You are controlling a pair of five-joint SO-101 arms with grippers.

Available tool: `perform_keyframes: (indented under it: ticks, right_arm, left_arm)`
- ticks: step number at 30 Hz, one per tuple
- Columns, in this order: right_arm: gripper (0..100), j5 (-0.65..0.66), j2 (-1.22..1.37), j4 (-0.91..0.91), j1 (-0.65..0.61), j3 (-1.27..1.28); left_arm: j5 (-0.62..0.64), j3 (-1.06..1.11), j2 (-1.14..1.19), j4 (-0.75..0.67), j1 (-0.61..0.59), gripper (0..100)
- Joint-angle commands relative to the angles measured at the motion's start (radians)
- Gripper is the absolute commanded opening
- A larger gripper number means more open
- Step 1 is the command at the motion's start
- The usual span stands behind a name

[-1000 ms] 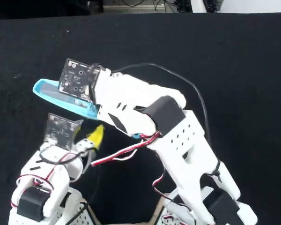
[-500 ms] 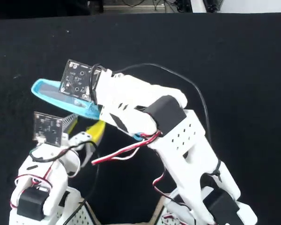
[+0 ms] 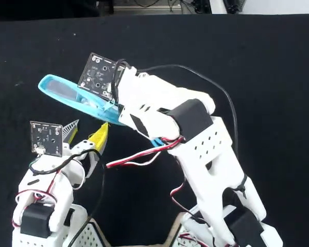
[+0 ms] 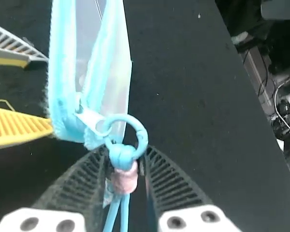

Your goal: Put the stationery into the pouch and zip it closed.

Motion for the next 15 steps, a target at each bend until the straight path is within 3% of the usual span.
perform_keyframes:
  ticks: [1,5,11,15]
  right_arm:
    - [1.1,0.003,-0.024,0.000,0.012,-0.051]
    - [1.1,0.003,-0.018,-0.005,0.012,-0.051]
    - [1.1,0.006,-0.016,-0.005,0.012,-0.051]
    - [1.1,0.005,-0.016,0.000,0.012,-0.051]
  left_arm:
    - [-0.032,-0.012,0.005,-0.023,-0.044,25]
    - [-0.037,-0.028,0.005,-0.002,-0.038,25]
    - [-0.035,-0.159,0.005,0.143,0.150,25]
    - [-0.035,-0.157,0.005,0.091,0.168,25]
